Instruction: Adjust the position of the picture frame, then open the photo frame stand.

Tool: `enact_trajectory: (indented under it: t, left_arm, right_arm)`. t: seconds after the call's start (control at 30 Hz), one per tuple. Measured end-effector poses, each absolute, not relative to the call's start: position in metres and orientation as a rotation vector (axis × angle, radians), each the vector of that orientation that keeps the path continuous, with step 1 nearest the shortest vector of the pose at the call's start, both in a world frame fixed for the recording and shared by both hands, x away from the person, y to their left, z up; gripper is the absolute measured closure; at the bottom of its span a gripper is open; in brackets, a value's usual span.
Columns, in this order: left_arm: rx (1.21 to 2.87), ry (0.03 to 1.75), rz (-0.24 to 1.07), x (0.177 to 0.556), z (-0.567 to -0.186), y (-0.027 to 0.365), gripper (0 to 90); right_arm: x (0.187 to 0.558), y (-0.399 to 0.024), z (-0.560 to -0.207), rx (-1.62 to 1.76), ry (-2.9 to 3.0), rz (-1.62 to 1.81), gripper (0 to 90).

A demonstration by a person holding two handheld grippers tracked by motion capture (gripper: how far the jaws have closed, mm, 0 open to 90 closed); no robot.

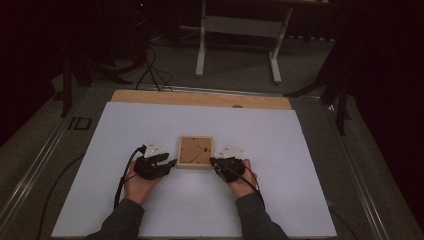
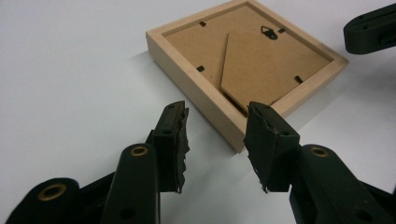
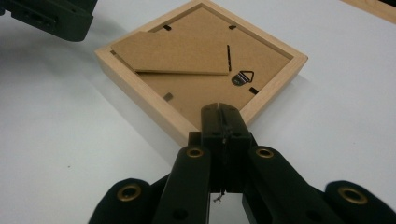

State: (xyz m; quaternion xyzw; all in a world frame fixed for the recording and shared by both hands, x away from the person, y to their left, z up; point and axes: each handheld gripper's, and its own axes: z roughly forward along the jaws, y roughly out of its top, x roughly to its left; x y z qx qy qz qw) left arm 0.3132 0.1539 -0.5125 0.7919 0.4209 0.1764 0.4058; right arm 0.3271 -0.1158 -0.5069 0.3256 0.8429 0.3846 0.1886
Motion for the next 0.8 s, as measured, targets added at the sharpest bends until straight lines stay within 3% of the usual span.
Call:
enact_trajectory:
  t: [0.6, 0.8]
  left_arm:
    - [1.999, 1.021, 0.422, 0.309, -0.505, 0.144, 55.4]
    - [2.001, 1.031, 0.408, 0.31, -0.503, 0.14, 49.1]
  right_arm:
    - [0.324, -0.115, -0.512, 0.904, 2.373, 1.077, 89.8]
    - [0.325, -0.114, -0.514, 0.906, 2.372, 1.071, 89.8]
